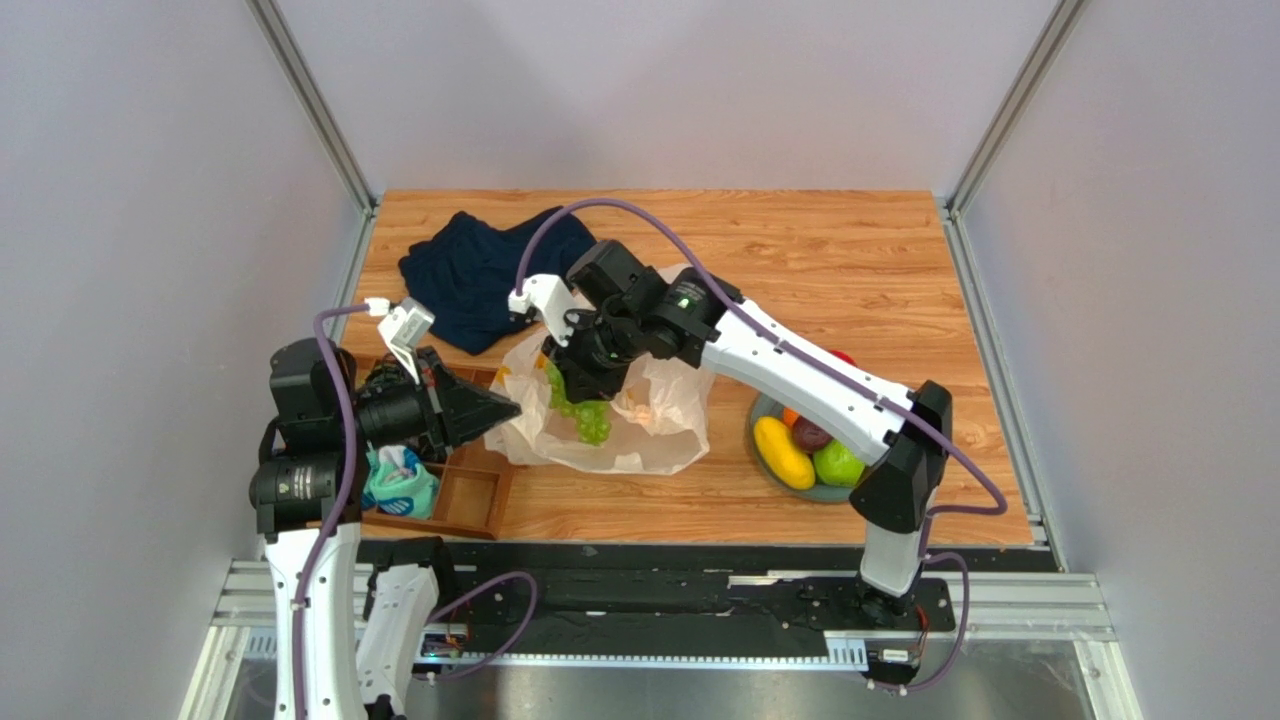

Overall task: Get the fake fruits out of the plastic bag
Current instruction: Take out the fake fruit from the plastic bag.

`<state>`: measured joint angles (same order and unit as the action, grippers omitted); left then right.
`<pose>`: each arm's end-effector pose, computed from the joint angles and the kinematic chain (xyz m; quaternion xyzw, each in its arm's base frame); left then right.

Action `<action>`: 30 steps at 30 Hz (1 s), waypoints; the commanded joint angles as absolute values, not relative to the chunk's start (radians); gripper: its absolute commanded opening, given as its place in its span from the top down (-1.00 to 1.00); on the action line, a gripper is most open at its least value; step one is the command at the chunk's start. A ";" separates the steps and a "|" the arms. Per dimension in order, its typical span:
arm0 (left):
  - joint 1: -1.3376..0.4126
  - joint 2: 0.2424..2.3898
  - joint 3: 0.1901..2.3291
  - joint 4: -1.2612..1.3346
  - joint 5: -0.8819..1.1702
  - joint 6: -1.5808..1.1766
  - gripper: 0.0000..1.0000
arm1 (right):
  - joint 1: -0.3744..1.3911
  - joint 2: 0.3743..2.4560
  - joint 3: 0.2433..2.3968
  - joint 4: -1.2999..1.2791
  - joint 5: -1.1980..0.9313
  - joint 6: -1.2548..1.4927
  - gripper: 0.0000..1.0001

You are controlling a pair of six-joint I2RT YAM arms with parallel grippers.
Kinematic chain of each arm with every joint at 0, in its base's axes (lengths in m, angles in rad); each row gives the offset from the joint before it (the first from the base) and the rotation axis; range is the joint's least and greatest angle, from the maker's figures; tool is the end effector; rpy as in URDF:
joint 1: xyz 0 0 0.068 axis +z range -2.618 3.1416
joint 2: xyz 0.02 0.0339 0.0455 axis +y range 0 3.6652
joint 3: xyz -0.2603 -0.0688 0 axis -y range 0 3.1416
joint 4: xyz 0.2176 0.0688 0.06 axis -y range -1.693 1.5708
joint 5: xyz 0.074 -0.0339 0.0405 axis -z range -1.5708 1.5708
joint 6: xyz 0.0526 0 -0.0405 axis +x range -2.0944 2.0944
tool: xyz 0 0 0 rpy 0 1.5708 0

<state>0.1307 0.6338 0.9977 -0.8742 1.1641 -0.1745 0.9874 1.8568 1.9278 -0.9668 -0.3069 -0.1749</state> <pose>0.0806 -0.0381 0.3549 0.1653 0.7545 -0.4834 0.4120 0.1982 0.3291 0.3416 -0.5542 0.7516 0.2618 0.2436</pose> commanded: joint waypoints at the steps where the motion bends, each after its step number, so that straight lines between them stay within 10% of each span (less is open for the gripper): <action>1: 0.133 0.672 0.990 -0.514 1.078 -0.377 1.00 | 0.927 1.786 1.939 -1.055 -0.519 -0.267 0.99; 30: 0.084 0.937 1.205 -0.426 0.864 -0.304 1.00 | 0.545 1.790 2.323 -0.756 -0.555 0.033 0.95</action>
